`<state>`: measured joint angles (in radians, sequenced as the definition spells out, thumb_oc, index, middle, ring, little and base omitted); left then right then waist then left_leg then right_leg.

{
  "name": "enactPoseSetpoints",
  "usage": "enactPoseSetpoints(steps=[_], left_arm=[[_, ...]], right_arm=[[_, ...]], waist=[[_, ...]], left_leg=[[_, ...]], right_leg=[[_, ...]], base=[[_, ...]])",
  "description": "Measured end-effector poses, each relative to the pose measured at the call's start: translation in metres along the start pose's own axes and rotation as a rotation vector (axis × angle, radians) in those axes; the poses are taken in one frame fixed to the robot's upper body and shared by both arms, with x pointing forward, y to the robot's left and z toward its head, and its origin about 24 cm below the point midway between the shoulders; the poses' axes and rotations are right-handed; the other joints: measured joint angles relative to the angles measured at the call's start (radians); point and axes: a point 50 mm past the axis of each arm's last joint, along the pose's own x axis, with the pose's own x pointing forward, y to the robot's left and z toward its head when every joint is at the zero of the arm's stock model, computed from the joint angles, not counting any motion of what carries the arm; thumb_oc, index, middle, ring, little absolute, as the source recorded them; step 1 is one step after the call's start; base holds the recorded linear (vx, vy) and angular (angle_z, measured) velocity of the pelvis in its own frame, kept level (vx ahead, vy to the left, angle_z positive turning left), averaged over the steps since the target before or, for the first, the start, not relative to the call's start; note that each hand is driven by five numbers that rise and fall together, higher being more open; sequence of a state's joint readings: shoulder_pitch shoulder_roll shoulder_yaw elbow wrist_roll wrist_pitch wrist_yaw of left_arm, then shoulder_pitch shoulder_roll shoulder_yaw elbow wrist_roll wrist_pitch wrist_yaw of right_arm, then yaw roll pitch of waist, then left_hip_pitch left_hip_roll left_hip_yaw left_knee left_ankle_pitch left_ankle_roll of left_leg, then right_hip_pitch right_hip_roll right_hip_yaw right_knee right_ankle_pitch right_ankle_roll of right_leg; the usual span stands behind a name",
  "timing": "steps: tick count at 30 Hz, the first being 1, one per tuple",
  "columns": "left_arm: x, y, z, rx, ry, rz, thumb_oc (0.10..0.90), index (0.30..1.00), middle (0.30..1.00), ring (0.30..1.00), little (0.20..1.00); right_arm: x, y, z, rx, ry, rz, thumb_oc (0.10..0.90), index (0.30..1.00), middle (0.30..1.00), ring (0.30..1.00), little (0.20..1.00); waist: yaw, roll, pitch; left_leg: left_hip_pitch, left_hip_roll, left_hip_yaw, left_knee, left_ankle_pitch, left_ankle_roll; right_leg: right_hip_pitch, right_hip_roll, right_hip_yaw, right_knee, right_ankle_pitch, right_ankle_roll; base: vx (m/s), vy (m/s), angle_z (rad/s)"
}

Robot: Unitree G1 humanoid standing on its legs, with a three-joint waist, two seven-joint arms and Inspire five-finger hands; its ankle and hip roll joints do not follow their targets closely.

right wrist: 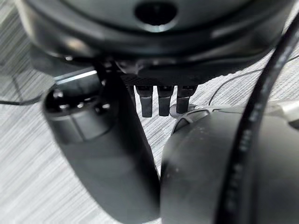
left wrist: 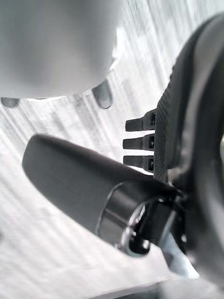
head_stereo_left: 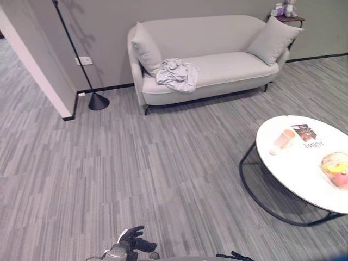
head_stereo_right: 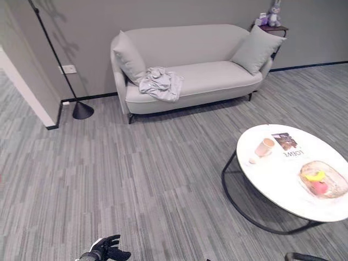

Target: Hang the clothes on the sofa on the clothes rack.

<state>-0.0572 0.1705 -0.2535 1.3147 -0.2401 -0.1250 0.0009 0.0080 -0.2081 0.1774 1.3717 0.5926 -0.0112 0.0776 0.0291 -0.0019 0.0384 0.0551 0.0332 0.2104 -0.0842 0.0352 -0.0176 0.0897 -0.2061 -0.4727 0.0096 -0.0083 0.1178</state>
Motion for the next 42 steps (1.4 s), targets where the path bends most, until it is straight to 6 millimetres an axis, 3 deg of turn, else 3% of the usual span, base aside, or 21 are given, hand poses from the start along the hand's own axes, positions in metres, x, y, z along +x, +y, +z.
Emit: enactPoseSetpoints(steps=[6,9,12,14,16,18,21,22,25,27,28,30,31,33,34,35,36,37,40,42], left_arm=[[-0.007,0.014,-0.031,-0.115,0.089,0.064,0.800,0.900,0.900,0.900,0.900],[-0.007,0.015,-0.031,-0.149,0.094,0.072,0.800,0.900,0.900,0.900,0.900],[-0.006,0.012,-0.025,-0.122,0.080,0.056,0.800,0.900,0.900,0.900,0.900],[-0.004,0.011,-0.019,-0.060,0.069,0.042,0.800,0.900,0.900,0.900,0.900],[-0.002,0.012,-0.009,0.038,0.042,0.031,0.800,0.900,0.900,0.900,0.900],[0.000,0.010,0.002,0.141,0.019,0.012,0.800,0.900,0.900,0.900,0.900],[0.002,0.006,0.009,0.270,-0.008,-0.013,0.800,0.900,0.900,0.900,0.900],[0.003,0.002,0.018,0.373,-0.029,-0.036,0.800,0.900,0.900,0.900,0.900],[0.005,-0.006,0.028,0.454,-0.054,-0.068,0.800,0.900,0.900,0.900,0.900],[0.005,-0.007,0.026,0.456,-0.046,-0.069,0.800,0.900,0.900,0.900,0.900],[0.005,-0.008,0.023,0.455,-0.029,-0.076,0.800,0.900,0.900,0.900,0.900],[0.005,-0.007,0.023,0.466,-0.025,-0.084,0.800,0.900,0.900,0.900,0.900],[0.005,-0.009,0.021,0.467,-0.020,-0.089,0.800,0.900,0.900,0.900,0.900],[0.005,-0.025,0.021,0.463,-0.024,-0.132,0.800,0.900,0.900,0.900,0.900],[0.004,-0.043,0.024,0.460,-0.053,-0.189,0.800,0.900,0.900,0.900,0.900],[0.003,-0.050,0.025,0.463,-0.063,-0.207,0.800,0.900,0.900,0.900,0.900],[0.003,-0.057,0.024,0.484,-0.074,-0.227,0.800,0.900,0.900,0.900,0.900],[0.002,-0.060,0.024,0.488,-0.074,-0.237,0.800,0.900,0.900,0.900,0.900],[0.001,-0.063,0.020,0.506,-0.072,-0.258,0.800,0.900,0.900,0.900,0.900],[0.002,-0.060,0.018,0.516,-0.055,-0.250,0.800,0.900,0.900,0.900,0.900]], right_arm=[[-0.001,-0.006,-0.002,0.021,0.005,-0.016,0.800,0.900,0.900,0.900,0.900],[-0.002,-0.010,-0.005,0.035,0.013,-0.028,0.800,0.900,0.900,0.900,0.900],[-0.002,-0.013,0.003,0.029,-0.015,-0.032,0.800,0.900,0.900,0.900,0.900],[-0.001,-0.015,0.019,0.020,-0.068,-0.036,0.800,0.900,0.900,0.900,0.900],[0.000,-0.010,0.026,0.013,-0.083,-0.024,0.800,0.900,0.900,0.900,0.900],[0.000,-0.009,0.037,0.007,-0.111,-0.020,0.800,0.900,0.900,0.900,0.900],[0.001,0.003,0.038,0.014,-0.112,0.015,0.800,0.900,0.900,0.900,0.900],[0.001,0.008,0.044,0.007,-0.123,0.030,0.800,0.900,0.900,0.900,0.900],[0.002,0.012,0.048,0.008,-0.134,0.043,0.800,0.900,0.900,0.900,0.900],[0.001,0.015,0.053,0.007,-0.154,0.059,0.800,0.900,0.900,0.900,0.900],[0.001,0.019,0.058,0.013,-0.163,0.074,0.800,0.900,0.900,0.900,0.900],[0.002,0.020,0.056,0.033,-0.151,0.078,0.800,0.900,0.900,0.900,0.900],[0.001,0.018,0.059,0.039,-0.151,0.073,0.800,0.900,0.900,0.900,0.900],[0.000,0.008,0.061,0.039,-0.150,0.047,0.800,0.900,0.900,0.900,0.900],[-0.001,-0.007,0.059,0.055,-0.126,0.007,0.800,0.900,0.900,0.900,0.900],[-0.002,-0.012,0.058,0.069,-0.123,-0.002,0.800,0.900,0.900,0.900,0.900],[-0.002,-0.017,0.055,0.104,-0.118,-0.011,0.800,0.900,0.900,0.900,0.900],[-0.003,-0.019,0.052,0.144,-0.109,-0.014,0.800,0.900,0.900,0.900,0.900],[-0.003,-0.025,0.048,0.191,-0.087,-0.021,0.800,0.900,0.900,0.900,0.900],[-0.003,-0.024,0.047,0.175,-0.082,-0.026,0.800,0.900,0.900,0.900,0.900]], waist=[[0.005,0.005,0.002],[0.018,0.001,0.010],[0.014,0.002,0.030],[0.010,0.009,0.061],[0.002,-0.014,0.076],[-0.009,-0.009,0.091],[-0.016,-0.006,0.097],[-0.031,-0.003,0.107],[-0.053,0.004,0.119],[-0.070,0.009,0.124],[-0.093,0.013,0.125],[-0.105,0.014,0.127],[-0.117,0.029,0.129],[-0.123,0.081,0.131],[-0.122,0.099,0.129],[-0.125,0.108,0.129],[-0.139,0.114,0.123],[-0.143,0.112,0.120],[-0.152,0.138,0.092],[-0.155,0.133,0.091]], left_leg=[[0.025,-0.018,-0.015,-0.007,-0.006,0.003],[0.028,-0.031,-0.022,-0.007,-0.009,0.010],[0.042,-0.045,-0.033,-0.011,-0.027,0.031],[0.060,-0.051,-0.042,-0.011,-0.021,0.057],[0.076,-0.068,-0.046,-0.011,-0.029,0.061],[0.082,-0.060,-0.055,-0.011,-0.028,0.082],[0.070,-0.043,-0.052,-0.011,-0.033,0.087],[0.070,-0.042,-0.048,-0.011,-0.038,0.081],[0.079,-0.039,-0.044,-0.007,-0.055,0.070],[0.089,-0.017,-0.039,-0.007,-0.074,0.052],[0.102,0.008,-0.044,-0.008,-0.096,0.026],[0.124,0.020,-0.051,-0.008,-0.118,-0.002],[0.152,0.057,-0.064,-0.012,-0.139,-0.028],[0.170,0.086,-0.069,-0.011,-0.146,-0.037],[0.185,0.072,-0.072,0.006,-0.116,-0.044],[0.197,0.071,-0.061,0.018,-0.085,-0.050],[0.206,0.079,-0.058,0.043,-0.062,-0.069],[0.213,0.090,-0.078,0.048,-0.041,-0.079],[0.206,0.118,-0.116,0.073,-0.028,-0.096],[0.182,0.133,-0.142,0.131,-0.024,-0.112]], right_leg=[[0.018,-0.020,-0.011,0.028,-0.021,0.018],[0.015,-0.040,-0.016,0.063,-0.037,0.024],[-0.033,-0.085,0.001,0.210,-0.068,0.012],[-0.111,-0.135,0.046,0.415,-0.070,0.012],[-0.178,-0.173,0.099,0.555,-0.044,0.026],[-0.243,-0.177,0.144,0.640,-0.019,0.029],[-0.275,-0.103,0.190,0.517,-0.040,0.019],[-0.277,-0.077,0.173,0.407,-0.041,0.017],[-0.281,-0.062,0.112,0.215,-0.023,0.034],[-0.300,-0.032,0.100,0.091,0.011,0.048],[-0.305,-0.004,0.119,-0.044,0.077,0.067],[-0.305,-0.007,0.139,-0.109,0.124,0.079],[-0.273,0.018,0.128,-0.107,0.235,0.054],[-0.243,0.058,0.121,-0.091,0.221,0.020],[-0.227,0.068,0.135,-0.038,0.185,-0.055],[-0.219,0.071,0.132,-0.003,0.158,-0.086],[-0.211,0.069,0.124,0.038,0.092,-0.074],[-0.200,0.069,0.128,0.056,0.069,-0.071],[-0.219,0.087,0.132,0.121,0.010,-0.079],[-0.207,0.094,0.120,0.131,-0.006,-0.093]], base=[[0.06,0.059,0.08],[0.05,0.079,0.12],[0.06,0.097,0.11],[0.04,0.078,0.16],[0.05,0.027,0.10],[0.10,-0.029,0.04],[0.17,-0.104,-0.08],[0.09,-0.097,-0.06],[0.19,-0.165,-0.04],[0.28,-0.161,-0.10],[0.30,-0.172,0.02],[0.38,-0.187,0.14],[0.37,-0.134,0.34],[0.27,-0.091,0.39],[0.48,-0.173,0.31],[0.61,-0.227,0.34],[0.59,-0.258,0.24],[0.37,-0.206,0.11],[0.33,-0.269,-0.04],[0.27,-0.335,0.08]])
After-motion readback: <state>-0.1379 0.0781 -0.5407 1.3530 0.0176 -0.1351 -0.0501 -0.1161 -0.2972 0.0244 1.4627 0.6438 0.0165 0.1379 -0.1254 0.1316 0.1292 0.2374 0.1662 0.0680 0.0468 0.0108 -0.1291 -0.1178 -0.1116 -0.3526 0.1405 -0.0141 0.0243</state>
